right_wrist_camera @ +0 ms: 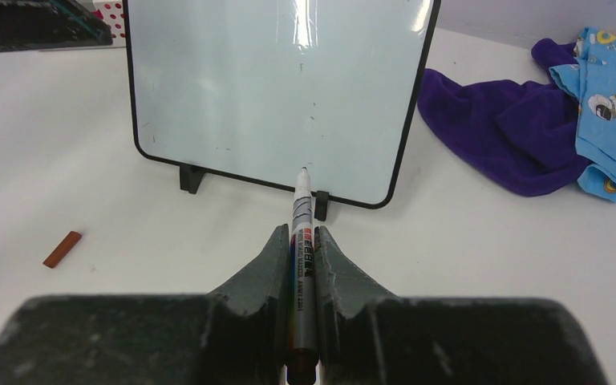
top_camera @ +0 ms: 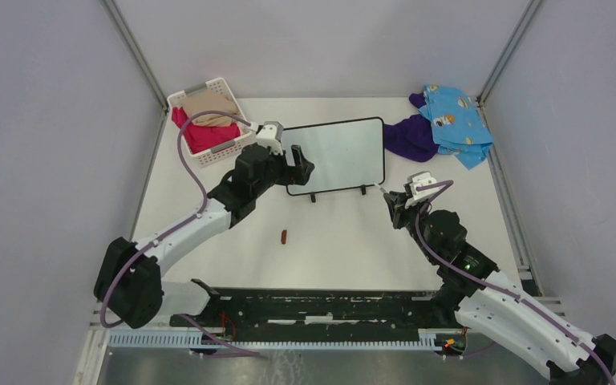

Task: Write a sentence on the whiteboard
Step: Move the whiteboard stand to the center of the board.

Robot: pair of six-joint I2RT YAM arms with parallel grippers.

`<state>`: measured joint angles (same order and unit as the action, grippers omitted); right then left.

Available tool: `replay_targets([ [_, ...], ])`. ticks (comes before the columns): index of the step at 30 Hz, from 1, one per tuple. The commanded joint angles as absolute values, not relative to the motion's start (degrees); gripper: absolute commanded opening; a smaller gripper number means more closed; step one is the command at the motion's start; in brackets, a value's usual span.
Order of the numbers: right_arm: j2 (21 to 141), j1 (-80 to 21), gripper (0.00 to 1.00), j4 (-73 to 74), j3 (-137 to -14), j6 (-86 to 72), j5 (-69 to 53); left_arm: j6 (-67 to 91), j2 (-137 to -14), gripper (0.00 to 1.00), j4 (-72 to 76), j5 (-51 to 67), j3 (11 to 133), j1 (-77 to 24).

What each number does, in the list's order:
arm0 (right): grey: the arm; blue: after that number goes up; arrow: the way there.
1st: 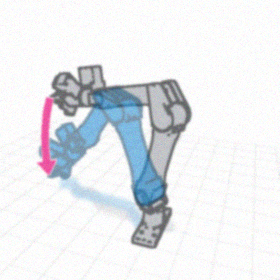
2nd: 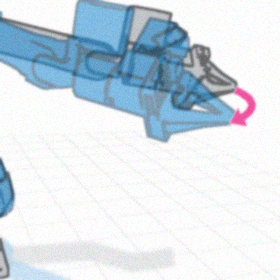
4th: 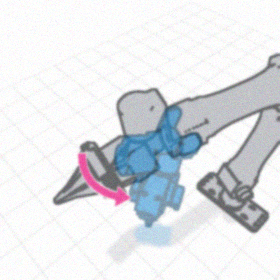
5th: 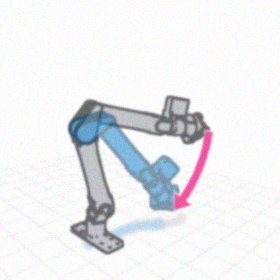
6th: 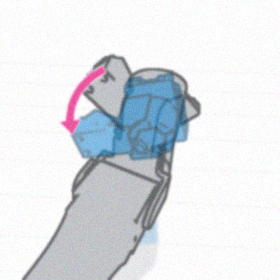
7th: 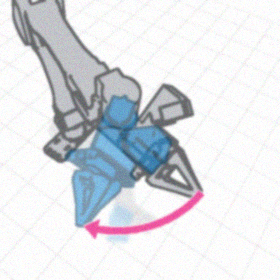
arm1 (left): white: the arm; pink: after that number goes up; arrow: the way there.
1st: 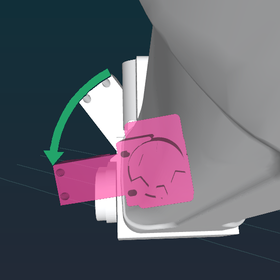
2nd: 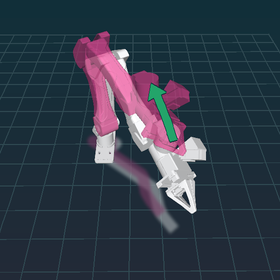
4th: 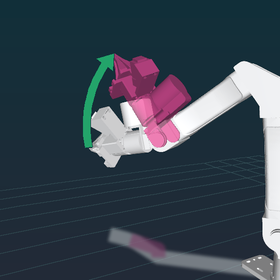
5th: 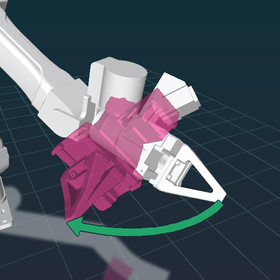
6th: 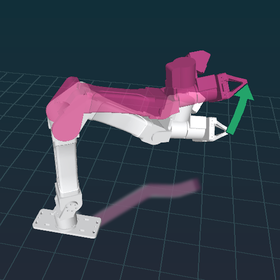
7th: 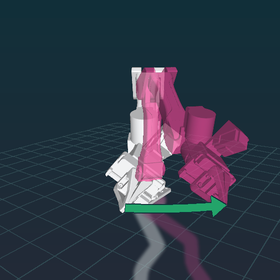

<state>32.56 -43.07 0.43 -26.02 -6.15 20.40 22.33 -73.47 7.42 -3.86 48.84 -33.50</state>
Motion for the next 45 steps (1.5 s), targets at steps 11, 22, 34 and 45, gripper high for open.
replay_targets([
  [11, 30.55, -43.05, 0.0, -0.91, -25.58, -5.89, 22.51, 32.9, -83.12, 0.9, 4.62, -2.18, 45.48, -36.5],
  [22, 29.75, -43.02, 0.0, -0.49, -25.86, -6.01, 23.03, 34.27, -96.22, 0.57, -1.77, -10.23, 55.84, -40.27],
  [34, 29.56, -43.1, 0.0, -0.11, -26.39, -5.81, 22.95, 31.26, -101.11, 0.52, 2.29, -16.17, 57.13, -41.26],
  [45, 29.97, -43.06, 0.0, -0.15, -26.51, -6.05, 22.83, 29.0, -102.62, 0.45, 5.36, -16.43, 57.97, -42.01],
])
